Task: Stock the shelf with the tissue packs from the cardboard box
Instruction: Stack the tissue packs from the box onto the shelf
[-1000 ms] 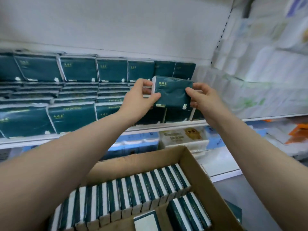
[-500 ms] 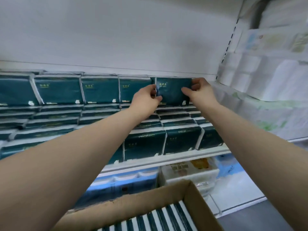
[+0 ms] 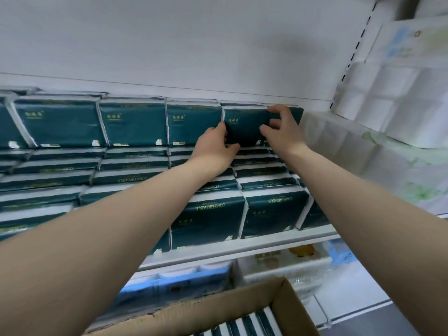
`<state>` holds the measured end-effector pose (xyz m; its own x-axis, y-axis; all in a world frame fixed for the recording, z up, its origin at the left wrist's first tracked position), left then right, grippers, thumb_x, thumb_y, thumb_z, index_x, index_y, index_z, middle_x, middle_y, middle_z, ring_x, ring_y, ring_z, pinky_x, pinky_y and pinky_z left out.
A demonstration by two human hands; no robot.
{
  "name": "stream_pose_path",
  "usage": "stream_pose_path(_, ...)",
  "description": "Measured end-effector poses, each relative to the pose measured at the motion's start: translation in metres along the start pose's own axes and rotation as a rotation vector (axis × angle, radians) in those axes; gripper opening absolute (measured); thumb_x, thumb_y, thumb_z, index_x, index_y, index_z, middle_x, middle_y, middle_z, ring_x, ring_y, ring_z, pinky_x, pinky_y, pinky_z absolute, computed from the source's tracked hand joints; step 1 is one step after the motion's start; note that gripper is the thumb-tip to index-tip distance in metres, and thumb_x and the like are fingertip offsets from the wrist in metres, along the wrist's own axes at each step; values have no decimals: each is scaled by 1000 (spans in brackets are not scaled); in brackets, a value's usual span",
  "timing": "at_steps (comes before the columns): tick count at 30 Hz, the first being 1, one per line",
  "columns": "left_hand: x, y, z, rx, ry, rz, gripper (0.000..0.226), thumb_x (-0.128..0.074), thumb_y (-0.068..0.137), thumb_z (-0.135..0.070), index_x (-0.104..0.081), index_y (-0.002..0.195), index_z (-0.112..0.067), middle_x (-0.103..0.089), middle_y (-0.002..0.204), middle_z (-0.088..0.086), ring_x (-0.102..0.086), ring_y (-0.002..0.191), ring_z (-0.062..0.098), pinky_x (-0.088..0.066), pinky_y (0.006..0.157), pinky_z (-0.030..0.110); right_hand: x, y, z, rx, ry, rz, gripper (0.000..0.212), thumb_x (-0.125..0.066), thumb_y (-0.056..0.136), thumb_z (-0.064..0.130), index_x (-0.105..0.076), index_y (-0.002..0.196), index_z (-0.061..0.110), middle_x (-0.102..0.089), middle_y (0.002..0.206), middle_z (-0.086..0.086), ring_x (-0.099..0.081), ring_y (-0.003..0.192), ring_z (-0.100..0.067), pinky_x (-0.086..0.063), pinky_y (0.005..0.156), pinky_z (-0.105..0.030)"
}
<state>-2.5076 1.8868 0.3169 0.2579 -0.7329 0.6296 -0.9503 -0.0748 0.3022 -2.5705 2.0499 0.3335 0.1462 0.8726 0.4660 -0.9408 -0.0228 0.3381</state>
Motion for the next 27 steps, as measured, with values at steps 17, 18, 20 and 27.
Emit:
stream_pose_path(17, 22, -20, -34, -56, 28, 39, 55, -57, 95, -25, -39, 146, -20, -54, 137, 4, -52, 123, 18, -40, 90, 23, 24, -32, 19, 44, -22, -31, 56, -53, 94, 8, -42, 143, 32, -53, 127, -1, -55, 108, -10, -50, 79, -17)
stream_pose_path(18, 25, -24, -38, -77, 11, 26, 57, -58, 94, -24, -38, 147, -21, -53, 139, 3, -52, 125, 17, -39, 92, 22, 28, -39, 22, 54, -19, -39, 53, -54, 95, 8, -44, 141, 31, -53, 124, 0, -55, 107, -10, -48, 74, -14)
stream_pose_path(20, 29, -34, -46, -125, 2, -9, 56, -59, 93, -23, -40, 146, -20, -54, 139, 1, -54, 121, 15, -39, 93, 21, 34, -54, 28, 72, -18, -44, 49, -56, 95, 9, -47, 138, 30, -55, 121, 0, -57, 109, -11, -48, 81, -18)
stream_pose_path(27, 41, -97, -64, -191, -148, -86, 48, -61, 91, -18, -50, 138, -21, -60, 124, -4, -59, 106, 7, -41, 88, 16, 46, -139, 47, 133, -15, -40, 40, -60, 94, 14, -55, 132, 27, -61, 114, 8, -59, 104, -3, -47, 87, -16)
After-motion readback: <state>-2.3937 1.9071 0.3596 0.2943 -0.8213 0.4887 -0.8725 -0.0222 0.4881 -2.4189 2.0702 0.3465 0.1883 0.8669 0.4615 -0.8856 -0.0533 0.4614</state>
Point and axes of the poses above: each hand's wrist, its own y-axis towards the middle knuckle, its own x-axis out of the back of the hand, z = x × y, the point moved 2 cm from there along y, towards the middle knuckle
